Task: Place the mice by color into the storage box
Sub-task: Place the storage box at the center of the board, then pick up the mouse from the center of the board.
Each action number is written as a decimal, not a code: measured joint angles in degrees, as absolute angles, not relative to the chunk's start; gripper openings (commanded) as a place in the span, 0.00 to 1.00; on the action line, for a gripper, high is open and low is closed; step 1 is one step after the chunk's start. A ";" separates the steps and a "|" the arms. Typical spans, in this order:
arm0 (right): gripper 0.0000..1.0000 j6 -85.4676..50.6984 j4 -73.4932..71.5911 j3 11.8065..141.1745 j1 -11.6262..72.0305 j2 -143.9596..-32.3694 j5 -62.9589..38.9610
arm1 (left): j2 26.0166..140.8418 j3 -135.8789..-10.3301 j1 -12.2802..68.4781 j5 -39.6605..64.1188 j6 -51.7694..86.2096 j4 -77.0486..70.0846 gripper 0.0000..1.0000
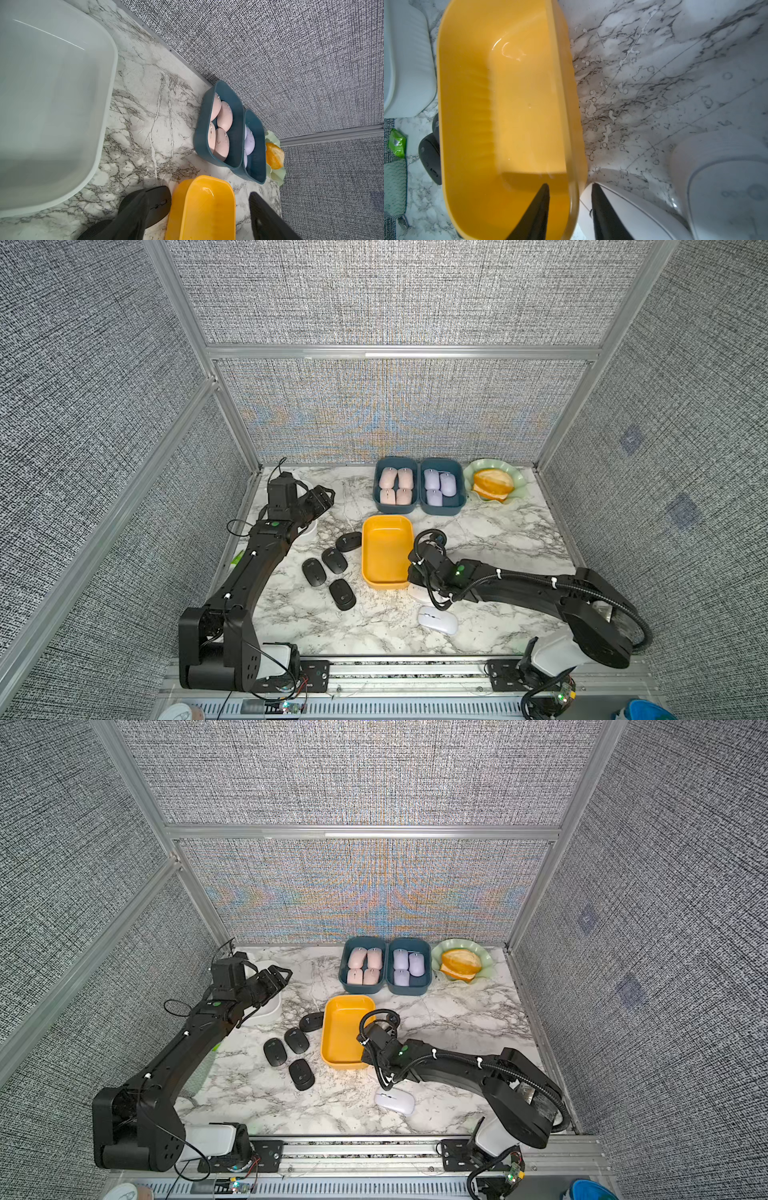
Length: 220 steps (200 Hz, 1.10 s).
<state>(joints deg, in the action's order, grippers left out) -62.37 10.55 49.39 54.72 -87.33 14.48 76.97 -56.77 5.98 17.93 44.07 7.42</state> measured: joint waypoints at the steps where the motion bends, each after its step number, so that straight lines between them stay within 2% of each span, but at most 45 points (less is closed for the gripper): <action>1: 0.56 -62.30 10.55 49.39 54.74 -87.31 14.48 | 76.97 -56.77 5.98 17.93 44.07 7.44 0.78; 51: 0.73 -56.42 14.33 50.26 54.61 -84.05 16.73 | 77.43 -56.82 6.28 17.91 43.97 7.44 0.78; 109: 0.83 -49.47 21.43 50.94 51.42 -79.00 20.93 | 77.71 -56.97 6.48 17.89 43.90 7.44 0.78; 149: 0.83 -41.10 25.93 52.23 44.40 -77.43 20.60 | 78.76 -56.97 7.92 17.54 43.70 7.38 0.78; 186: 0.84 -34.87 31.14 53.39 37.65 -75.90 18.48 | 83.29 -59.88 14.20 19.51 42.00 8.62 0.78; 220: 0.84 -32.16 34.39 50.06 36.10 -77.14 13.34 | 85.38 -61.69 17.54 22.92 40.60 9.50 0.78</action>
